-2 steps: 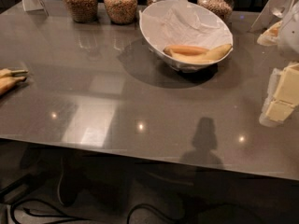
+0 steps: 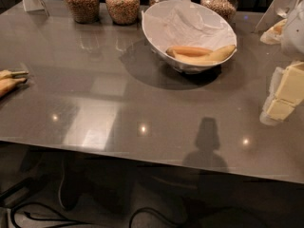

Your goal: Pick banana from white bowl

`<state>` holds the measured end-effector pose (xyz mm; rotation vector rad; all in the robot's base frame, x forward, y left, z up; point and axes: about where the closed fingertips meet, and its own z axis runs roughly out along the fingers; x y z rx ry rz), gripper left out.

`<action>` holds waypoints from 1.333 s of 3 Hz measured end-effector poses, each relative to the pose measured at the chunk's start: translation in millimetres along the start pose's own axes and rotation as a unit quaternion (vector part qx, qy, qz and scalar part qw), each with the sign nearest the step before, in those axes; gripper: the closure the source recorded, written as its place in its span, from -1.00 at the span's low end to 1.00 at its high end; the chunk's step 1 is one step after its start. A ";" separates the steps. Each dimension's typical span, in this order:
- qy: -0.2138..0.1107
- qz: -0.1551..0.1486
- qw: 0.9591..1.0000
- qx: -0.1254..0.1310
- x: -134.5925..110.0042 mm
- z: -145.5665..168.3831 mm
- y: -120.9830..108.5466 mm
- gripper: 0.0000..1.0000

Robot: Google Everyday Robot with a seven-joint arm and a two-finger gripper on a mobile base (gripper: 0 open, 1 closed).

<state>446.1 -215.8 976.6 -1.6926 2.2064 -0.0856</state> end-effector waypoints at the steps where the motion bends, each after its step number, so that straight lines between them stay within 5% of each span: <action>1: -0.044 0.017 0.998 0.028 -2.1 7.8 -20.4 -1.00; 3: -0.137 0.028 0.985 0.104 -25.0 20.8 -88.9 -1.00; 4: -0.161 0.014 0.979 0.122 -42.0 31.6 -123.7 -1.00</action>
Offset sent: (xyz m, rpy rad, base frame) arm 0.1001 -0.0051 0.0084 0.2697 -0.2982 -0.0683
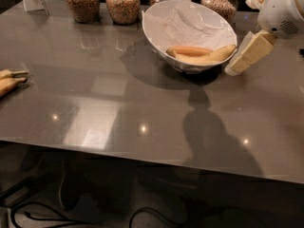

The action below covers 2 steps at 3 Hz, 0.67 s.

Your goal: Pick banana from white bowl

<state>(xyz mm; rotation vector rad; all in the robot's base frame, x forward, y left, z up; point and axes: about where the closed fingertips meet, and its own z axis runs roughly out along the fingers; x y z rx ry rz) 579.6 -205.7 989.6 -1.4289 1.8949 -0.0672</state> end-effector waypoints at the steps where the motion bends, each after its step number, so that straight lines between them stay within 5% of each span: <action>1: -0.014 -0.014 1.000 0.001 -15.8 27.7 -23.2 -1.00; 2: -0.047 -0.034 0.998 -0.014 -44.3 53.5 -42.4 -1.00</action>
Offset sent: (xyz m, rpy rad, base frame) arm 0.1011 0.0668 0.0063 0.0742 -0.0412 0.1885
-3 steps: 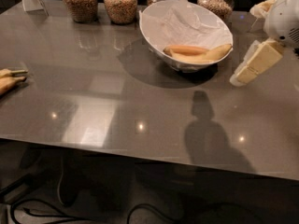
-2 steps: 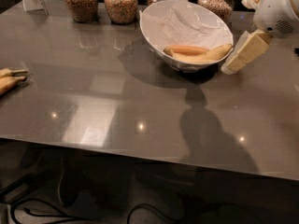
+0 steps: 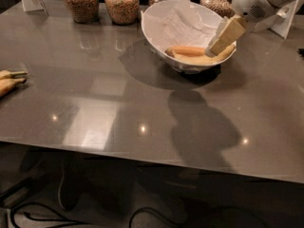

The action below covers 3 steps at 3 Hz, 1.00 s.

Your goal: Pick banana from white bowl

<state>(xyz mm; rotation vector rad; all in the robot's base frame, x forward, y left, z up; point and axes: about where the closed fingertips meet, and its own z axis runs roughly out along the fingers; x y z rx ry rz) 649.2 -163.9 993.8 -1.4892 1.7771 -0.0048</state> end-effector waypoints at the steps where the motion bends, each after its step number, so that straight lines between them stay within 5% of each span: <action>1: 0.000 -0.002 1.000 0.000 -0.7 1.3 0.1 -1.00; 2: 0.007 -0.040 0.999 0.017 -3.8 20.2 -15.5 -1.00; 3: 0.025 -0.064 0.997 0.019 -2.5 43.6 -31.3 -0.72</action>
Offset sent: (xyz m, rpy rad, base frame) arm 0.0568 0.0122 -0.0052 -0.1351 -0.1532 0.0562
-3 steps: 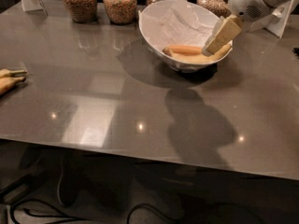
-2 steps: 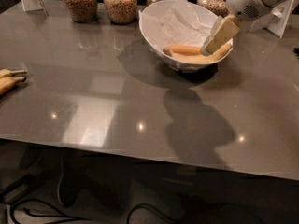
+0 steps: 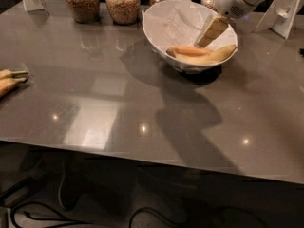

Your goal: Pick banana from white bowl

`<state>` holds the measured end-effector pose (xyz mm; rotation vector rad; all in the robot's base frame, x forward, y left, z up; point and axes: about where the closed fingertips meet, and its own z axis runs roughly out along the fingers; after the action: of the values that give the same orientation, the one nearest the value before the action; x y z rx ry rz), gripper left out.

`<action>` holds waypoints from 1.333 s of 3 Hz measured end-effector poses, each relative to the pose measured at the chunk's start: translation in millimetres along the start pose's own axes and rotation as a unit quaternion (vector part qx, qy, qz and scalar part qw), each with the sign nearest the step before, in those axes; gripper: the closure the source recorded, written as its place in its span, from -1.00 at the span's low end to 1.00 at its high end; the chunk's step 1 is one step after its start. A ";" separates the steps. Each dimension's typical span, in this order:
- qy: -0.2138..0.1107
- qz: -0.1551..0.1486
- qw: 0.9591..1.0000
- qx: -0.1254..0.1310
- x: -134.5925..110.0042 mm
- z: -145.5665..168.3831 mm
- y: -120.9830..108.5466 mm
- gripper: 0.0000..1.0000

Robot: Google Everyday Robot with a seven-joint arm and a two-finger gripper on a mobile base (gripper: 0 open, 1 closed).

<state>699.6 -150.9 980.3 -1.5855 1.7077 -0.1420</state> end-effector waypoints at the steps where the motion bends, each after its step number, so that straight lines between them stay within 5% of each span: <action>1: 0.023 -0.002 1.000 -0.014 6.9 14.8 -4.9 -0.43; 3: 0.078 0.031 0.993 -0.080 31.1 18.1 5.1 -0.24; 4: 0.101 0.070 0.985 -0.117 50.4 13.4 16.2 -0.28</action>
Offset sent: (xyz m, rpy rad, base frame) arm 0.0142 -0.0238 -0.0243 -0.1192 0.1895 -0.0697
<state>699.1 -186.4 938.9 -1.6576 2.0506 -0.0328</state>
